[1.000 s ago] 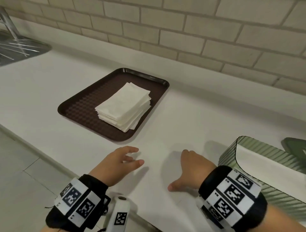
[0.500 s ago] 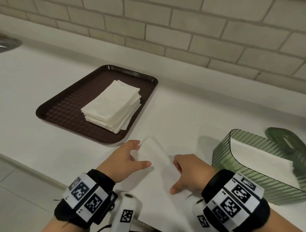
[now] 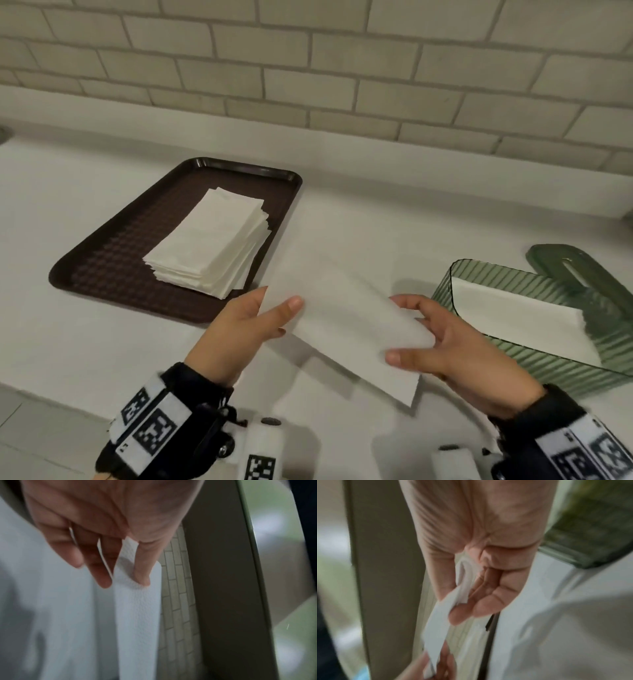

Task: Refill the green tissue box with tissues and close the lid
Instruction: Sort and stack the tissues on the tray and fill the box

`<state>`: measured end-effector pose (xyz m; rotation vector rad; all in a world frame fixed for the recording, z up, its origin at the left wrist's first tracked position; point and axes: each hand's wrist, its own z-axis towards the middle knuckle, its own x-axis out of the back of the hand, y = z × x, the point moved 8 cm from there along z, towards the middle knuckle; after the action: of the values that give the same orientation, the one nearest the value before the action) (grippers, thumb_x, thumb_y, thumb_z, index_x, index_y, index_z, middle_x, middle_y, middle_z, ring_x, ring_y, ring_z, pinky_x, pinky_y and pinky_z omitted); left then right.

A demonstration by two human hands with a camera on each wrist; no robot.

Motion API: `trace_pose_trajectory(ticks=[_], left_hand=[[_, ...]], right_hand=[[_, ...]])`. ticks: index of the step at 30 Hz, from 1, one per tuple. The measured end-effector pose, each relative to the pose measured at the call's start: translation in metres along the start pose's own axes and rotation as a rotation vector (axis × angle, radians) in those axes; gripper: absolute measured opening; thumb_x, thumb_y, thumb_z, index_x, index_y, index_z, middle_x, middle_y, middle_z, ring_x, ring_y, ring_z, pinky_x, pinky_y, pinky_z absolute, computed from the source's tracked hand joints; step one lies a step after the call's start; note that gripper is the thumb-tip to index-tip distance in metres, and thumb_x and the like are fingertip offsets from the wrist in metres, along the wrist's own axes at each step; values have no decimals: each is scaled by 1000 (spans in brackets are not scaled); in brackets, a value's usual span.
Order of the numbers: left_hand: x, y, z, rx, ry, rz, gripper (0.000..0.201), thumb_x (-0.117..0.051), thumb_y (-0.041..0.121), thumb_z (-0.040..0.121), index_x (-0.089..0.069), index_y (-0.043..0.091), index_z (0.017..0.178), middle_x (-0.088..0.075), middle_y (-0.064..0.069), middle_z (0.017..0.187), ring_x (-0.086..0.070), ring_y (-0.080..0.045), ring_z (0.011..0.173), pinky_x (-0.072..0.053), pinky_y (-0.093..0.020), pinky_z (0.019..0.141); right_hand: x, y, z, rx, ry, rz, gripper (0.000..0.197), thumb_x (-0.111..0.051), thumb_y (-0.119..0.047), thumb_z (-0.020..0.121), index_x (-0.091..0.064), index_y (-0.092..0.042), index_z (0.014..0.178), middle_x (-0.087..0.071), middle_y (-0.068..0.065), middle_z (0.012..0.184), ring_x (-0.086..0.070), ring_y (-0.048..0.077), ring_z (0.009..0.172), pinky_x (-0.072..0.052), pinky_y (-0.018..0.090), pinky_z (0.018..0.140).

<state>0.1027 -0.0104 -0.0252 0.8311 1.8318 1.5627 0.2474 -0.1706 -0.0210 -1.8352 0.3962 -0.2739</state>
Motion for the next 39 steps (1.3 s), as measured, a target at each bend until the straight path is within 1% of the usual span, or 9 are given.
trace_pose_trajectory(ticks=[9, 17, 22, 27, 29, 32, 34, 36, 39], left_hand=[[-56, 46, -5, -409, 164, -88, 25, -64, 18, 85, -57, 19, 109, -68, 4, 93, -65, -13, 77, -55, -25, 62], [-128, 52, -2, -452, 40, 59, 73, -66, 14, 85, -31, 57, 132, -69, 12, 101, -67, -11, 78, -55, -23, 64], [-170, 61, -2, -463, -40, 158, 83, -57, 8, 89, -17, 68, 130, -73, 5, 92, -69, -11, 84, -51, -11, 76], [-198, 70, 2, -541, -70, 245, 63, -56, 7, 90, -33, 46, 135, -41, 51, 122, -37, 26, 117, -27, 7, 91], [-204, 68, 8, -542, -57, 314, 51, -58, 12, 91, -45, 45, 128, -51, 38, 123, -38, 22, 120, -26, 7, 91], [-211, 60, 17, -479, -42, 369, 43, -59, 18, 91, -50, 45, 123, -51, 20, 123, -38, 17, 122, -26, 7, 90], [-217, 56, 21, -423, -67, 402, 45, -59, 14, 90, -49, 42, 122, -45, 21, 128, -28, 33, 114, -21, 12, 86], [-221, 53, 25, -397, -91, 428, 45, -59, 12, 89, -49, 37, 126, -42, 21, 130, -27, 38, 107, -21, 12, 85], [-227, 53, 30, -404, -116, 536, 46, -58, 15, 90, -48, 32, 131, -43, 17, 131, -43, 13, 118, -33, -5, 100]], right_hand=[[27, -30, -37, 332, 197, 267, 72, -75, -2, 61, -57, -37, 121, -66, -1, 115, -66, 20, 105, -54, 23, 78], [105, -43, -93, 497, 584, 113, 72, -72, 5, 68, -53, -36, 124, -60, -19, 119, -64, 1, 101, -52, 12, 75], [143, -37, -116, 485, 710, -86, 49, -67, 1, 79, -61, -29, 118, -46, -20, 138, -44, -7, 126, -34, 34, 112], [162, -30, -124, 466, 709, -211, 59, -67, 3, 80, -58, -36, 123, -34, -21, 145, -35, -13, 130, -43, 7, 91], [167, -27, -125, 440, 689, -223, 64, -68, 0, 80, -58, -47, 121, -34, -22, 145, -32, -12, 132, -45, 4, 82], [174, -23, -124, 380, 659, -178, 50, -71, -8, 79, -63, -39, 118, -51, -18, 136, -41, -7, 128, -45, 19, 99], [182, -22, -124, 329, 664, -109, 38, -69, -9, 81, -67, -30, 113, -61, -21, 123, -46, -9, 123, -37, 26, 110], [190, -22, -122, 304, 654, -83, 33, -65, -9, 84, -67, -27, 112, -59, -20, 126, -45, -15, 120, -38, 19, 107], [198, -23, -118, 267, 634, -275, 38, -60, -8, 89, -59, -24, 124, -41, -16, 143, -39, -23, 115, -36, -1, 93]])
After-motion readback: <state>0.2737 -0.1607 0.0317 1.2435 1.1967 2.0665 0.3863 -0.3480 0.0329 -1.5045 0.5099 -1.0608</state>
